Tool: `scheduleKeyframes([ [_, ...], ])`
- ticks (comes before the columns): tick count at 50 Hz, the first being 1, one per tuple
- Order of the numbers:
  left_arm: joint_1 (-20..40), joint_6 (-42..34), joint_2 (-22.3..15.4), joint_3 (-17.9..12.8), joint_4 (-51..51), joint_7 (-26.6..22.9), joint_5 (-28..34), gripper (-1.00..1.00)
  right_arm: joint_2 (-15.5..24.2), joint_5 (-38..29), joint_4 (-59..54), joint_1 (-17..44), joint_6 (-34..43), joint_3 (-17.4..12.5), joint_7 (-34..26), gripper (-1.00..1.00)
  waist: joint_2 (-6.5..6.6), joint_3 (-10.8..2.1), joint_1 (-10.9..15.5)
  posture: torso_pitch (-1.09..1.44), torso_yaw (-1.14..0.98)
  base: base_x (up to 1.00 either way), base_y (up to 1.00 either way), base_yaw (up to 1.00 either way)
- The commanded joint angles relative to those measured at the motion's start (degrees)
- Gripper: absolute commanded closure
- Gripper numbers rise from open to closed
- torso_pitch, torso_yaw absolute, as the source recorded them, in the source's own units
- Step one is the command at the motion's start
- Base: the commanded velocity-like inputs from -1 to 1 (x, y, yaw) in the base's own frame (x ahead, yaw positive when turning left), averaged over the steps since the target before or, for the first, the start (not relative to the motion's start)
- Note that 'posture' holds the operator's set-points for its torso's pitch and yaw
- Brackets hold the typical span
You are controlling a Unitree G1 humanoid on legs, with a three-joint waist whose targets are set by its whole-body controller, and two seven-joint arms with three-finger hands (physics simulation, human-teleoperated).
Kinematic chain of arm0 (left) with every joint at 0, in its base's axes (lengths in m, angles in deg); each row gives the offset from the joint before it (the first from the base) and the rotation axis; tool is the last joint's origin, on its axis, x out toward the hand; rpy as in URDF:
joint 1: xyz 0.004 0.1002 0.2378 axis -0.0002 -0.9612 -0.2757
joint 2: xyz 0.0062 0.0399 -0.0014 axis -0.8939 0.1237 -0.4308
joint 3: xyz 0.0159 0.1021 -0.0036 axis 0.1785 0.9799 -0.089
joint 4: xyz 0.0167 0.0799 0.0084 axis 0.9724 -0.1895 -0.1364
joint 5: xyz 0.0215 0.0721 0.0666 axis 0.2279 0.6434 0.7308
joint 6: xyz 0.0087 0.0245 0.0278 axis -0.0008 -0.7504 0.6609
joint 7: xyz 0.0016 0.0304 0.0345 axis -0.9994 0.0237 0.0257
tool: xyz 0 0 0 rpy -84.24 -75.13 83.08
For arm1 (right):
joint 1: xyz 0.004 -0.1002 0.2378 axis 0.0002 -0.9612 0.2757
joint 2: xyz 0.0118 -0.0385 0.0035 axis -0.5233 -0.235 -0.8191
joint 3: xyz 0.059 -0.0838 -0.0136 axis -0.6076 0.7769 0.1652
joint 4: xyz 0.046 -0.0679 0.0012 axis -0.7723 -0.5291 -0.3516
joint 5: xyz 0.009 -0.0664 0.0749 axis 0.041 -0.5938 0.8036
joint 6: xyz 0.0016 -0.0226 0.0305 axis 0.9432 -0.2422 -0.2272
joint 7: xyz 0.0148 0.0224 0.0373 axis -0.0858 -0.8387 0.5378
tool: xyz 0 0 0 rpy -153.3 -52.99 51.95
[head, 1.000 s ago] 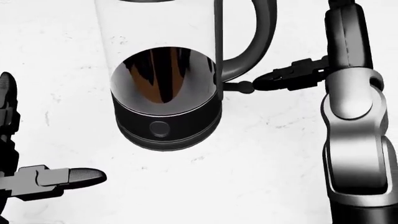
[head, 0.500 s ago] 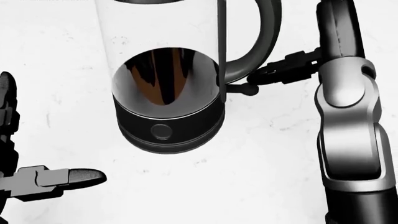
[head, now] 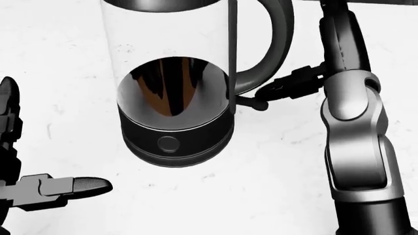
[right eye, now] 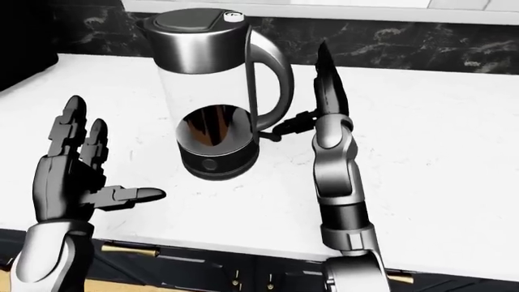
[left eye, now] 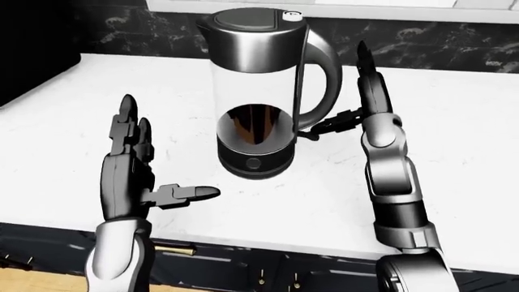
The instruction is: Press down the lever to turn on the electric kettle.
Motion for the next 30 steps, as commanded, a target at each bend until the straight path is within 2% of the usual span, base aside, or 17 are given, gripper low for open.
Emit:
scheduleKeyframes([
  [1, 0.90, 1.86, -0.27, -0.22, 2.01, 0.15, 0.07, -1.00, 0.16, -0.91, 0.82, 0.69, -1.37, -0.29, 0.77, -1.00, 0.41, -0.71, 0.12, 0.00, 0.00, 0.00, 0.00, 0.00],
  [30, 0.84, 1.47, -0.10, 0.05, 2.51, 0.28, 0.21, -1.00, -0.95, -1.98, -5.43, -1.42, -4.83, 0.43, 1.07, -1.00, 0.33, -1.17, 0.29, 0.00, 0.00, 0.00, 0.00, 0.00],
])
